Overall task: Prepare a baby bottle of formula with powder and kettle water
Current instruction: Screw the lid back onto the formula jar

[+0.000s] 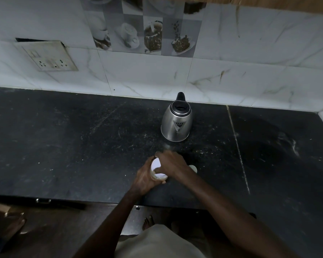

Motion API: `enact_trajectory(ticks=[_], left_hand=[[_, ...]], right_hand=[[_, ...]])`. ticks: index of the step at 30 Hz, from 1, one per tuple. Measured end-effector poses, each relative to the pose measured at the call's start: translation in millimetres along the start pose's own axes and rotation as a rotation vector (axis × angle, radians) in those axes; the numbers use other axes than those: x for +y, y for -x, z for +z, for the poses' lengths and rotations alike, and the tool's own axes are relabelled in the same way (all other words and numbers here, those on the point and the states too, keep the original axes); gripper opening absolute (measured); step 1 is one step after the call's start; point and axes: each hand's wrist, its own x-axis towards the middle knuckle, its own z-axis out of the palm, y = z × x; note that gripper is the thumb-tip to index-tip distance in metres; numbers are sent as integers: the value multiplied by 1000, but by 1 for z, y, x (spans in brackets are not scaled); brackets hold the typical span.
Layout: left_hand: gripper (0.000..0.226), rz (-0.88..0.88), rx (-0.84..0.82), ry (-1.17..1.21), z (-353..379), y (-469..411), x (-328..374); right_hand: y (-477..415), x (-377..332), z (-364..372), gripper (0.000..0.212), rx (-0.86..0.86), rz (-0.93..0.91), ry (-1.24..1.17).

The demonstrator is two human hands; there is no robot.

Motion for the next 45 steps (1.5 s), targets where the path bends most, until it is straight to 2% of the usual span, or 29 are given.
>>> enact_trajectory(ticks=[3, 8, 11, 16, 19, 24, 32, 36, 40, 43, 45], left_hand=[[98, 17, 4, 26, 1, 0, 0], [120, 31, 0, 17, -1, 1, -4], [108, 40, -3, 35, -1, 1, -3], [98, 92, 6, 38, 0, 1, -3], [88, 101, 22, 47, 1, 2, -4], [89, 91, 30, 56, 1, 2, -4], [104, 86, -3, 37, 2, 0, -11], [105, 84, 16, 22, 3, 0, -11], [84, 91, 25, 46, 3, 2, -11], [98, 88, 19, 32, 3, 1, -10], [108, 81, 28, 35, 5, -2, -15]], right_hand=[[2, 0, 2, 62, 3, -2, 21], [1, -2, 5, 65, 90, 55, 78], [1, -5, 7, 70, 109, 57, 135], [7, -4, 12, 76, -51, -19, 99], [8, 0, 17, 80, -34, -70, 100], [4, 10, 8, 77, -53, -128, 92], [2, 1, 19, 67, 28, -32, 103], [2, 0, 19, 75, 15, 8, 144], [5, 1, 18, 75, -7, -99, 132], [6, -4, 19, 63, 41, -52, 151], [5, -9, 20, 66, 95, 1, 182]])
